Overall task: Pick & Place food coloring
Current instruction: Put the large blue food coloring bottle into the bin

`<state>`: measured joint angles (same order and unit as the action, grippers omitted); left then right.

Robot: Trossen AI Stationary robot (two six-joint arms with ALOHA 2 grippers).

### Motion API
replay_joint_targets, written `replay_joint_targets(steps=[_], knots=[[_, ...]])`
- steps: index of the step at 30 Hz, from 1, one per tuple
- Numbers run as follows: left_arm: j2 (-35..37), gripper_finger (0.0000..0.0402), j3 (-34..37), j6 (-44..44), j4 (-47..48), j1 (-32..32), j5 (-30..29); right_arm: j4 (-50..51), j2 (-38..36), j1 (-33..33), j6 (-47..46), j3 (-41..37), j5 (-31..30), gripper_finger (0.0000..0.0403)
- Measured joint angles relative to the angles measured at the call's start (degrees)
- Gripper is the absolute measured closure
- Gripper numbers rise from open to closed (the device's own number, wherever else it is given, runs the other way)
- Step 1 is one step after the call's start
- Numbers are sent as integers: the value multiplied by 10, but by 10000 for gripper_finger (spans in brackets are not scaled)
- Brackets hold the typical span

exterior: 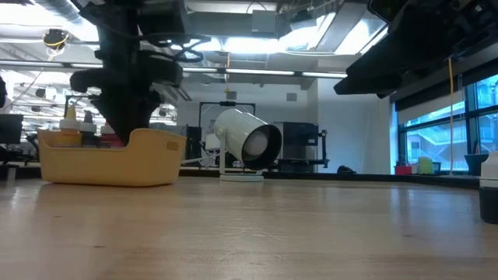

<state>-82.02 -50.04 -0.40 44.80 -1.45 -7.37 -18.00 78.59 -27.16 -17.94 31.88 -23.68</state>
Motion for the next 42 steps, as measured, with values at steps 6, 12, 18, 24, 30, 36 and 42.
replay_joint_targets(steps=[6,12,18,24,30,36,42], knots=[[-29,212,0,0,10,-24,-5,2,0,0,0,0,0,198],[-71,210,-1,2,35,-44,-10,4,0,0,-1,0,1,198],[-85,213,1,30,22,-47,-29,6,0,0,0,0,1,198],[-84,210,2,28,-3,-46,-42,8,0,0,1,0,1,198],[-84,214,2,27,-27,-46,-49,8,0,0,0,0,2,198],[-84,215,1,27,-29,-46,-36,8,0,0,0,0,2,199],[-113,219,0,27,-25,-46,-35,8,0,0,0,0,3,199]])
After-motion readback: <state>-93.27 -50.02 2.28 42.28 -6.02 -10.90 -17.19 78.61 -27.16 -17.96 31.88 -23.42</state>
